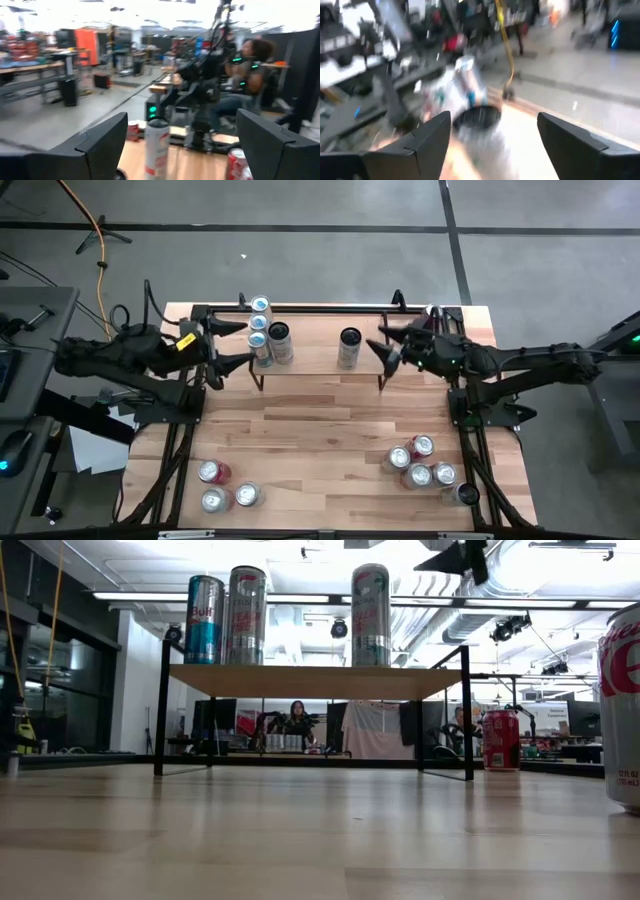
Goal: Place canned beverage on shelf
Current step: Put the left white-pink soda can aligned with the other white-pink soda can on the shelf
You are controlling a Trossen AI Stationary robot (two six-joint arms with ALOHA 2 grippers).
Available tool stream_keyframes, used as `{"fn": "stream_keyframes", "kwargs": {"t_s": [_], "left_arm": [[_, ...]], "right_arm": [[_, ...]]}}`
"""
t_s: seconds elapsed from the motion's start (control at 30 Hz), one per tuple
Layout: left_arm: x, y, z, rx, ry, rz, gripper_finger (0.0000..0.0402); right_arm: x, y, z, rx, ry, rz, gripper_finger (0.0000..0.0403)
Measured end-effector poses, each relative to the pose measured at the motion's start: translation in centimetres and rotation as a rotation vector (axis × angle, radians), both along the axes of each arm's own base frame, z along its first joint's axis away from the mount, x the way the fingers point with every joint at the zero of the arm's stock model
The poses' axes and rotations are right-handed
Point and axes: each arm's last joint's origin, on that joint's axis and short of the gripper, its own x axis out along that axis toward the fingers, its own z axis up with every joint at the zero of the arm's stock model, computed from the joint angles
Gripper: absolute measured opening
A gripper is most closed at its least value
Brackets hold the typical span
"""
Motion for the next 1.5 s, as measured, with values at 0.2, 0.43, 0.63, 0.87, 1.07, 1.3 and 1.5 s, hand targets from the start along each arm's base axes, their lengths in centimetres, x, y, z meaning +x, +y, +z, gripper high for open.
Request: {"fn": "stream_keyframes", "kwargs": {"t_s": [0.2, 0.43, 0.63, 0.87, 1.07, 1.3, 1.5], "left_arm": [[1.4, 1.1, -2.7, -0.072, -0.126, -0.069, 0.0272], [2.1, 1.6, -6.0, -0.183, -0.196, -0.030, 0.0124], [2.0, 1.8, -5.9, -0.223, -0.235, 0.040, 0.0013], [1.8, 1.9, -5.6, -0.219, -0.269, 0.060, 0.0003], [1.5, 1.8, -5.4, -0.133, -0.255, 0.059, 0.0001], [-0.4, 1.8, -4.4, -0.036, -0.296, 0.052, 0.0000], [-2.4, 1.8, -3.6, 0.028, -0.357, 0.070, 0.0000]], "right_arm": [[-0.8, 2.3, -2.5, 0.121, 0.208, 0.096, 0.0184], [0.1, 3.1, -4.1, 0.065, 0.359, 0.185, 0.0015], [2.3, 1.6, -5.2, -0.055, 0.432, 0.253, 0.0011], [2.7, -1.2, -5.4, -0.031, 0.439, 0.231, 0.0001], [3.6, -1.8, -5.3, -0.011, 0.368, 0.201, 0.0000], [4.9, -2.0, -6.1, 0.019, 0.338, 0.138, 0.0000], [6.4, -2.5, -7.0, 0.020, 0.302, 0.079, 0.0000]]}}
